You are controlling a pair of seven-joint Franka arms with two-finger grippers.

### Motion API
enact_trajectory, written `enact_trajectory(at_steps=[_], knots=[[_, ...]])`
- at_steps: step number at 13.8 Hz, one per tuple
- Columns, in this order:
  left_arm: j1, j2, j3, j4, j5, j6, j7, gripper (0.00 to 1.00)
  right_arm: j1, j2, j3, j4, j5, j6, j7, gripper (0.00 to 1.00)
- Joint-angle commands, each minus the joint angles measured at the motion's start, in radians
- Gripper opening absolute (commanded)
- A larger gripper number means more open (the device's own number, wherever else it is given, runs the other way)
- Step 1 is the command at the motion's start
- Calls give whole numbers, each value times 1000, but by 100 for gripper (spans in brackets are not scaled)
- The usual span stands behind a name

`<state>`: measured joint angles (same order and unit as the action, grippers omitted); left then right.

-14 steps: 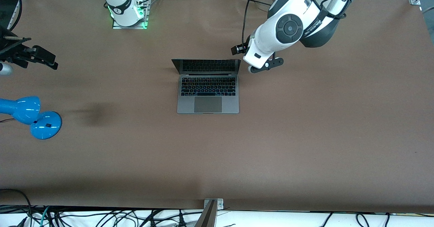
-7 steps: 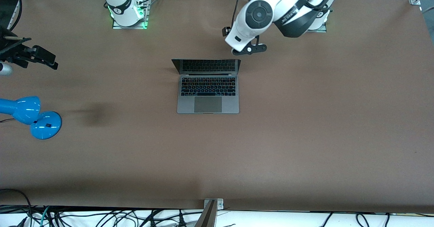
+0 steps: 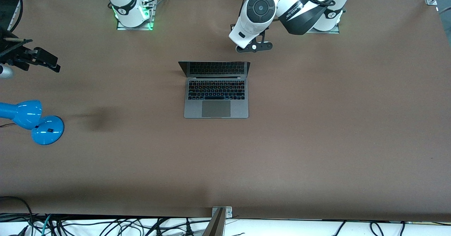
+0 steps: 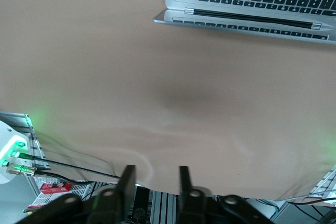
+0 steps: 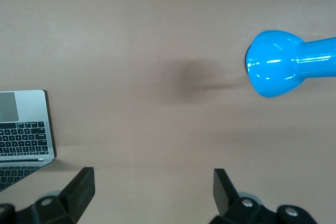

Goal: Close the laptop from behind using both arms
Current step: 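Bring the right gripper to the screen while the left gripper lowers behind it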

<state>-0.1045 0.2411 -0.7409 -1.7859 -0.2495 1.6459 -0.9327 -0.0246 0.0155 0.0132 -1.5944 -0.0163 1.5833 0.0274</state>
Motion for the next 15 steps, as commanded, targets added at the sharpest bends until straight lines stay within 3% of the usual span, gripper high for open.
enact_trajectory(at_steps=[1,12,15], knots=[[5,30,1,54,9,-14,3,0,-6,-12,4,-9,1,-6,-14,100],[37,50,12,68,7,11,80,0,-5,-9,7,-9,6,-26,-14,100],[34,79,12,66,13,40,78,0,15,34,83,-9,3,-150,-20,100]])
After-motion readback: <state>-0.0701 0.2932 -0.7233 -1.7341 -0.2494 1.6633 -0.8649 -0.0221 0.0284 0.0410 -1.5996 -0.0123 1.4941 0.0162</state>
